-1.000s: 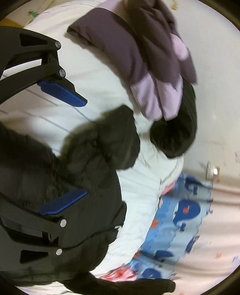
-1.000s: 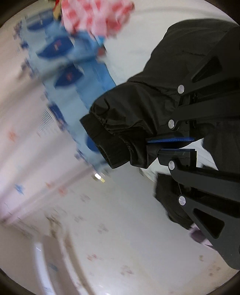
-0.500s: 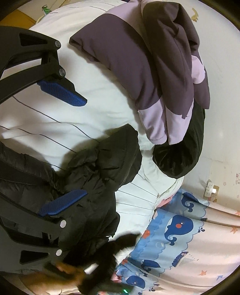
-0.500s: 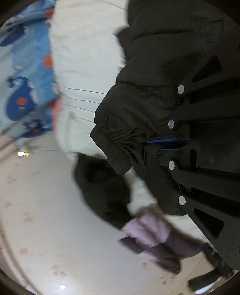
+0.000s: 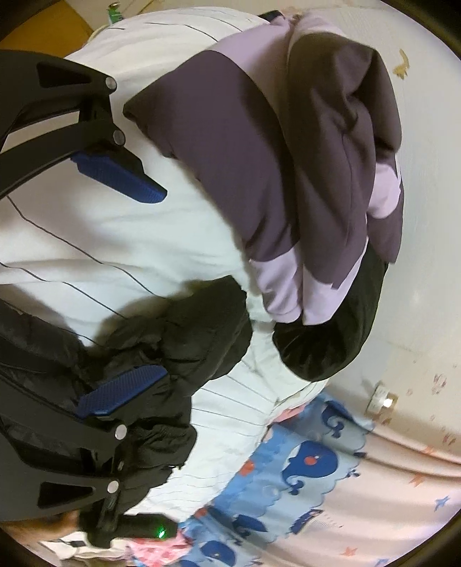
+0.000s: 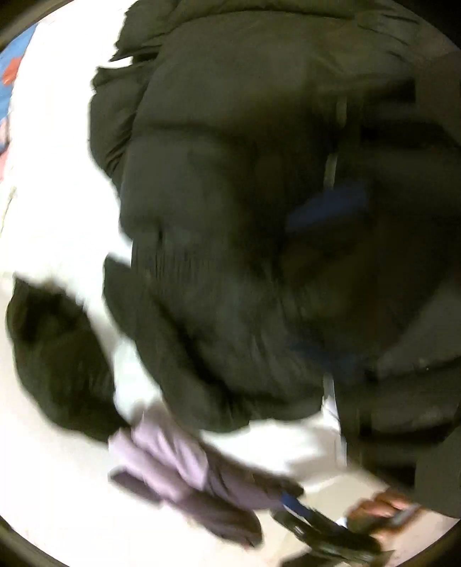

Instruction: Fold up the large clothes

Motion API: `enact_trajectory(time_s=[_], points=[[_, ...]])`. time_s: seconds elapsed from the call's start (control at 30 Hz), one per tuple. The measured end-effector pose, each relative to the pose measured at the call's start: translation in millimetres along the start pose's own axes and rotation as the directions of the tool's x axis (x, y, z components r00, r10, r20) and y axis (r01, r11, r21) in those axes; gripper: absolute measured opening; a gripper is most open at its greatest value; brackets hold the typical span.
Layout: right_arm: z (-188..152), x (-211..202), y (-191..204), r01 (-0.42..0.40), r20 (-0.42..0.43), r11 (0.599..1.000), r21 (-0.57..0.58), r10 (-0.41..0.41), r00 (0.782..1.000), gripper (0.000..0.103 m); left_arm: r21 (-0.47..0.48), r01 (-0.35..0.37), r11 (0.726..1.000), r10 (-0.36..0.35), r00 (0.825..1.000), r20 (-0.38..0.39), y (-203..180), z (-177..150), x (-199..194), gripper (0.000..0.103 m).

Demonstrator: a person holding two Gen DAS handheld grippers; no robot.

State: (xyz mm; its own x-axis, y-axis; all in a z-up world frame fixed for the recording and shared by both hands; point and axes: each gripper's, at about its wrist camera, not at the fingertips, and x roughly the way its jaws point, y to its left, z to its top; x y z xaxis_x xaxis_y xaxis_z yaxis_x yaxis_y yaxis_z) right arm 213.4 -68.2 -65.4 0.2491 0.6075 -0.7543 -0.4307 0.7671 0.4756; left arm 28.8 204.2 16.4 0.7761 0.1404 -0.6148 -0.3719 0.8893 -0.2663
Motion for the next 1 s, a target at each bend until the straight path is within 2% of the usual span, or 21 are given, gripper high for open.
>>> enact_trajectory(time_s=[0.1,0.13,0.17,0.23,0.27,0.3,0.33,0.37,0.4,0.5,0.53,0.63,0.67,0.7,0.77,0.83,0.9,0.93,0.97,1.0], points=[[1,-24,3,-0.024,0.138,0.999,-0.024,0.027,0.990,0.086,0.015,-0.005,1.000,0.005,1.000,0.001,-6,-2,1,0.091],[4,-30,0,-0.011,0.190,1.000,-0.006,0.012,0.982,0.086,0.028,-0.009,1.000,0.009,1.000,0.003,-10,-3,2,0.091],[10,-35,-4,0.020,0.241,0.999,0.024,-0.026,0.970,0.086,0.036,-0.012,0.999,0.011,1.000,0.006,-12,-4,2,0.091],[24,-37,-17,0.138,0.287,0.986,0.093,-0.159,0.945,0.086,0.062,-0.018,0.998,0.016,1.000,0.018,-19,-6,1,0.091],[31,-28,-24,0.237,0.265,0.963,0.125,-0.263,0.928,0.086,0.079,-0.020,0.997,0.018,0.999,0.030,-24,-7,1,0.091],[35,-16,-28,0.274,0.226,0.952,0.138,-0.300,0.927,0.087,0.089,-0.021,0.996,0.017,0.999,0.042,-27,-8,-1,0.091],[39,14,-38,0.315,0.084,0.939,0.139,-0.328,0.941,0.088,0.104,-0.023,0.994,0.017,0.998,0.061,-31,-8,-2,0.091],[38,35,-41,0.345,-0.016,0.932,0.110,-0.345,0.938,0.088,0.122,-0.026,0.992,0.017,0.997,0.077,-36,-8,-3,0.092],[36,43,-38,0.369,-0.038,0.927,0.072,-0.367,0.930,0.088,0.155,-0.026,0.988,0.011,0.996,0.093,-45,-7,-2,0.092],[17,-7,-24,0.215,0.099,0.970,0.118,-0.227,0.969,0.088,0.256,-0.022,0.966,-0.011,0.992,0.128,-76,12,7,0.096],[8,-24,-19,0.194,0.133,0.974,0.115,-0.209,0.969,0.088,0.290,-0.033,0.957,-0.004,0.992,0.126,-90,22,16,0.096],[-42,-89,-11,0.184,0.248,0.978,0.095,-0.202,0.947,0.091,0.385,-0.036,0.922,0.016,0.998,0.053,-141,65,66,0.096],[-63,-110,-13,0.189,0.283,0.977,0.101,-0.210,0.936,0.092,0.426,-0.042,0.904,0.052,0.999,-0.011,-165,79,99,0.096],[-79,-125,-17,0.194,0.308,0.974,0.120,-0.223,0.925,0.093,0.460,-0.061,0.886,0.090,0.995,-0.042,-181,83,122,0.096],[-109,-150,-34,0.183,0.345,0.965,0.186,-0.239,0.908,0.093,0.529,-0.066,0.846,0.151,0.981,-0.119,-211,86,172,0.096],[-132,-165,-56,0.146,0.389,0.959,0.241,-0.233,0.891,0.093,0.559,-0.089,0.825,0.236,0.952,-0.197,-232,83,228,0.096],[-146,-169,-76,0.108,0.421,0.953,0.283,-0.224,0.879,0.093,0.587,-0.169,0.791,0.326,0.930,-0.171,-239,79,260,0.096],[-149,-165,-86,0.101,0.401,0.945,0.312,-0.227,0.887,0.093,0.611,-0.215,0.762,0.380,0.912,-0.152,-241,75,276,0.096],[-147,-161,-94,0.082,0.364,0.942,0.327,-0.205,0.908,0.093,0.630,-0.253,0.734,0.429,0.892,-0.141,-239,71,290,0.096],[-146,-163,-100,0.051,0.362,0.941,0.333,-0.178,0.915,0.093,0.642,-0.290,0.710,0.479,0.867,-0.137,-235,67,306,0.096]])
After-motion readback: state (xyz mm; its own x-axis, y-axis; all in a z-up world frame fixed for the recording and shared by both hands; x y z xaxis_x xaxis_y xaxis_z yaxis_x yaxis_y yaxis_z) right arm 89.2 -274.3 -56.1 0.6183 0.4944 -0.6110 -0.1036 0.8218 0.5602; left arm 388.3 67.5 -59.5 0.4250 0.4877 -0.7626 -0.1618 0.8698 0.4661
